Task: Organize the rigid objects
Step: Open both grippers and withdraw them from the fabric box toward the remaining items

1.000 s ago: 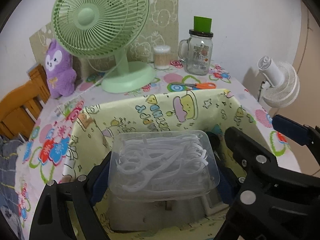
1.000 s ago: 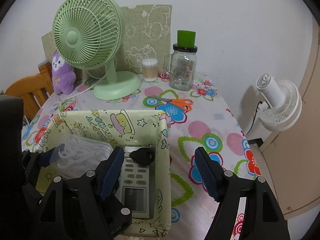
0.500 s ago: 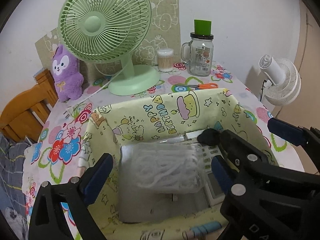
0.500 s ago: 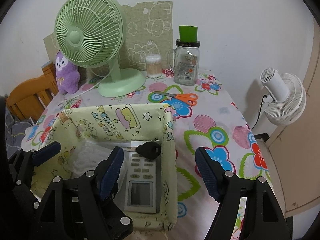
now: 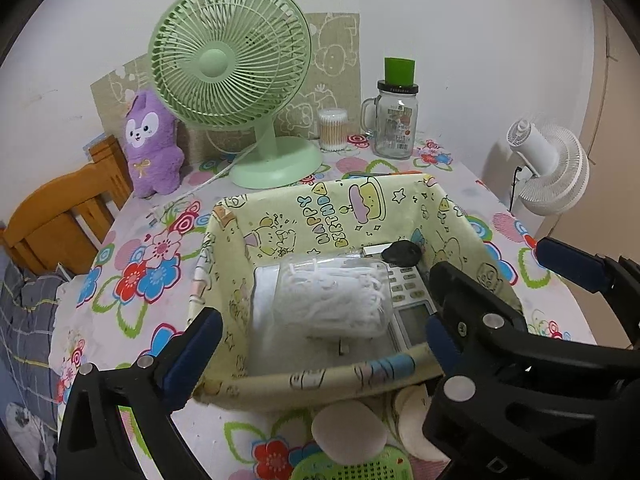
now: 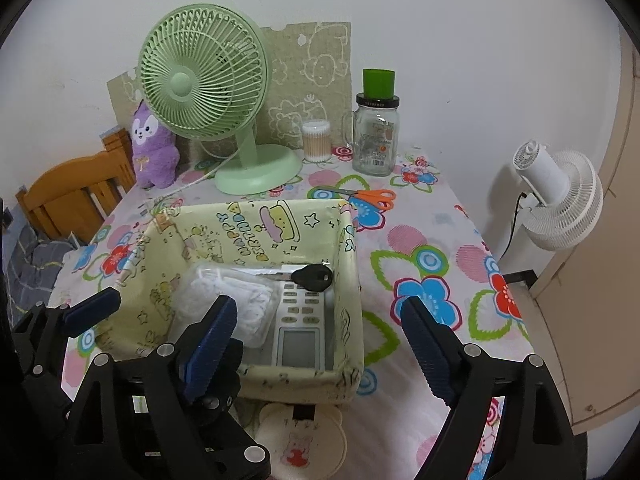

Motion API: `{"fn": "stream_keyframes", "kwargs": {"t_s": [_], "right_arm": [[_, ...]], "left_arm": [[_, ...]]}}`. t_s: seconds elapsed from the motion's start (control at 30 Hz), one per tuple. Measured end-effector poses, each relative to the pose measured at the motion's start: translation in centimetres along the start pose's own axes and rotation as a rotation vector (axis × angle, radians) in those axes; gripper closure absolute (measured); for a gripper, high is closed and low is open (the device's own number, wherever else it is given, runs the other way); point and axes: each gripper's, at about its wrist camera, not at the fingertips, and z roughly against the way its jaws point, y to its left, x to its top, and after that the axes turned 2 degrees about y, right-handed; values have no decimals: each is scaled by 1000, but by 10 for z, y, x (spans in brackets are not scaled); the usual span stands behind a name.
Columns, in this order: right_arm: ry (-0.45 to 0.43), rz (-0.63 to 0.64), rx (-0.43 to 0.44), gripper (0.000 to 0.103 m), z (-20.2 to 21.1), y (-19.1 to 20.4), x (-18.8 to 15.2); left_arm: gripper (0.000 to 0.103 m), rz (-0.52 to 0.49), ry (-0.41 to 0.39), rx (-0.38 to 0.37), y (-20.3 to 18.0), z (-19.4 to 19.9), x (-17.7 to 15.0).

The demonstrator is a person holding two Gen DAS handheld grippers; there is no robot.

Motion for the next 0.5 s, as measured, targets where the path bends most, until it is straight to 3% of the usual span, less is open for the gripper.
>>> {"fn": "stream_keyframes", "kwargs": {"t_s": [0.5], "right_arm": [[-47,16,4,14,45,9,-16]], "left_arm": [[0,5,-45,1,0,43,-18]]}}
